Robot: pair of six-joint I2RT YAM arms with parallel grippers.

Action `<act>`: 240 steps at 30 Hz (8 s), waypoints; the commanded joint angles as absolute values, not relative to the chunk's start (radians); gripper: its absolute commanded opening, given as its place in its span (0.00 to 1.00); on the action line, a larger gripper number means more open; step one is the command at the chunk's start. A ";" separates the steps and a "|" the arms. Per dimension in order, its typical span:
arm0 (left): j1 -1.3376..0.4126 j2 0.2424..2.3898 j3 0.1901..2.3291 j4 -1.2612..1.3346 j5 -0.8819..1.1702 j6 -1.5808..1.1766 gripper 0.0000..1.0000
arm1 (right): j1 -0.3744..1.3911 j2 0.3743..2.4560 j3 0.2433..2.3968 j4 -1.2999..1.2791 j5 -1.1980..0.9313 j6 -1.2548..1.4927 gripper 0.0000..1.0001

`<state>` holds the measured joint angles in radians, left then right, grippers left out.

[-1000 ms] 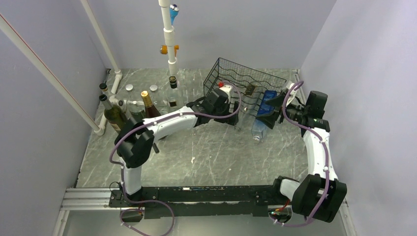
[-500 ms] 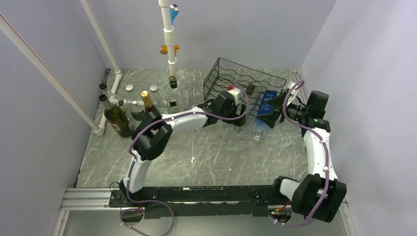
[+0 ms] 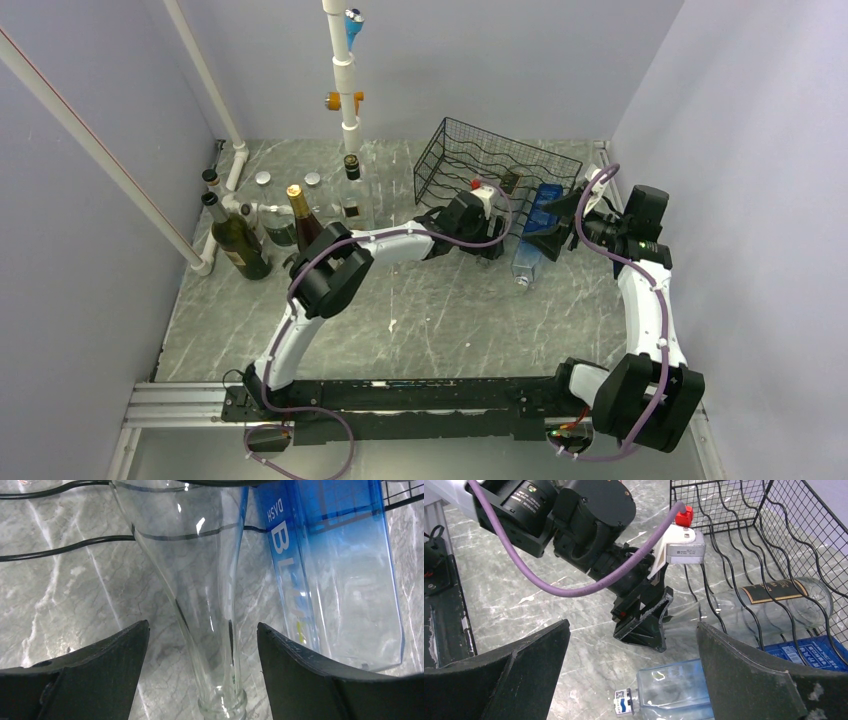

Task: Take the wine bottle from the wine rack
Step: Pick up the wine bottle from the wine rack.

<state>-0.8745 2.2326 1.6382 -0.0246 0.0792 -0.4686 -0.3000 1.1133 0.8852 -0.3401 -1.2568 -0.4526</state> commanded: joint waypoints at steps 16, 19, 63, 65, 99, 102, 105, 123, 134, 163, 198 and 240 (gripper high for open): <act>-0.878 2.345 1.766 0.059 0.120 -0.501 0.76 | -0.310 1.107 0.882 -0.318 -1.267 -0.469 1.00; -0.878 2.358 1.777 0.057 0.124 -0.506 0.74 | -0.311 1.106 0.882 -0.318 -1.266 -0.469 1.00; -0.883 2.411 1.732 0.070 0.180 -0.587 0.65 | -0.317 1.105 0.879 -0.315 -1.267 -0.472 1.00; -0.882 2.407 1.731 0.064 0.165 -0.584 0.63 | -0.318 1.105 0.878 -0.315 -1.266 -0.470 1.00; -0.855 1.980 1.240 0.335 0.232 -0.502 0.00 | -0.322 1.099 0.877 -0.321 -1.270 -0.478 1.00; -0.852 1.929 1.181 0.359 0.238 -0.499 0.00 | -0.322 1.099 0.877 -0.321 -1.271 -0.479 1.00; -0.847 1.881 1.131 0.372 0.243 -0.511 0.00 | -0.321 1.099 0.876 -0.322 -1.269 -0.483 1.00; -0.835 1.631 0.963 0.310 0.295 -0.496 0.00 | -0.322 1.100 0.874 -0.349 -1.263 -0.529 1.00; -0.824 1.510 0.912 0.238 0.366 -0.511 0.00 | -0.320 1.097 0.866 -0.371 -1.281 -0.575 1.00; -0.745 1.385 1.057 -0.241 0.697 -0.578 0.00 | 0.383 1.274 0.959 -0.748 -0.958 -1.409 1.00; -0.696 1.423 1.109 -0.264 0.903 -0.649 0.00 | 0.649 1.340 0.844 -0.368 -0.581 -1.162 0.78; -0.585 1.197 0.979 -0.217 0.846 -0.619 0.99 | 0.561 1.335 0.847 -0.408 -0.892 -1.096 0.01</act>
<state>-0.5922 1.2716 0.9852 -0.2958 0.8345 -0.6437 0.5747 1.3598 0.8234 -0.4496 -0.7830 -1.1049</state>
